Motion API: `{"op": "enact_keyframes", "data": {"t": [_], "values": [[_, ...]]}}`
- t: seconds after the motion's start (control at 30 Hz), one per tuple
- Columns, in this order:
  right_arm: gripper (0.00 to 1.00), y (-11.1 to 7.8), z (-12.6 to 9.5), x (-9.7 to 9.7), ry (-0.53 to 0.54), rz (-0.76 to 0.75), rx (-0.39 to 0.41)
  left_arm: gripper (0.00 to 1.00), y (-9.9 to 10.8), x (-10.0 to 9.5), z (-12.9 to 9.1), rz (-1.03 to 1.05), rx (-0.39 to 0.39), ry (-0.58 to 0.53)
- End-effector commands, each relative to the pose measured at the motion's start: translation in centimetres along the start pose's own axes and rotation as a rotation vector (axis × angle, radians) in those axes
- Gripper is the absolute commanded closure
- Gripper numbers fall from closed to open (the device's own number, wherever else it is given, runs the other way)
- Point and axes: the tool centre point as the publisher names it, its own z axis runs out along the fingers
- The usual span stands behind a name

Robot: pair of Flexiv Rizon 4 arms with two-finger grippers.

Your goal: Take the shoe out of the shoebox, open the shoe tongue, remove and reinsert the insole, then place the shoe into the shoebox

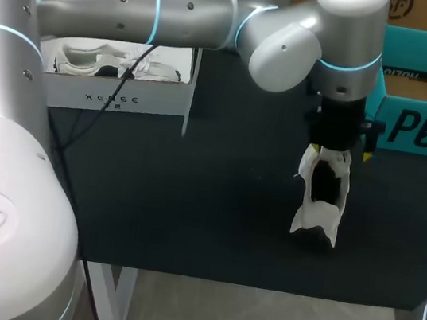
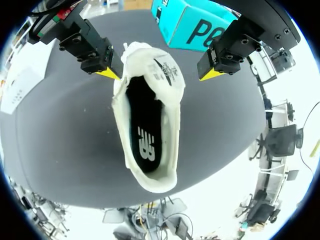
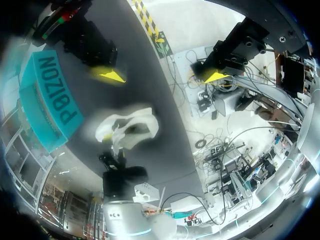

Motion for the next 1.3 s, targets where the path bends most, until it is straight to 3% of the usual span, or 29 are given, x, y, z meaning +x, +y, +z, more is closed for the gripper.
{"op": "enact_keyframes", "data": {"t": [0.03, 0.23, 0.37, 0.4, 0.43, 0.47, 0.7, 0.97, 1.3], "values": [[0.00, -0.1, 0.1, 0.0, -0.001, 0.001, 0.002, 0.00, 0.0, 0.7, -1.6, -0.001, -0.018, 0.013], [0.00, -0.1, 0.1, 0.0, -0.001, 0.001, 0.002, 0.00, 0.7, 1.3, -3.6, -0.001, -0.051, 0.026], [0.00, -0.1, 0.1, 0.0, -0.001, 0.001, 0.002, 0.00, 1.7, 1.6, -3.6, 0.003, -0.056, 0.025], [0.00, -0.1, 0.1, 0.0, -0.001, 0.001, 0.002, 0.56, 2.0, 1.7, -3.4, 0.008, -0.058, 0.021], [0.00, -0.1, 0.1, 0.0, -0.001, 0.001, 0.002, 0.90, 2.2, 1.6, -3.4, 0.020, -0.057, 0.017], [0.00, -0.1, 0.1, 0.0, -0.001, 0.001, 0.002, 1.00, 2.6, 1.5, -3.2, 0.034, -0.056, 0.019], [0.00, -0.1, 0.1, 0.0, -0.001, 0.001, 0.002, 1.00, 3.9, 0.8, -1.7, 0.081, -0.048, 0.024], [0.00, -0.1, 0.1, 0.0, -0.001, 0.001, 0.002, 1.00, 3.3, -0.1, -0.5, 0.094, -0.037, 0.004], [0.00, -0.1, 0.1, 0.0, -0.001, 0.001, 0.002, 1.00, -0.6, 0.4, -0.2, 0.050, 0.013, -0.008]]}}
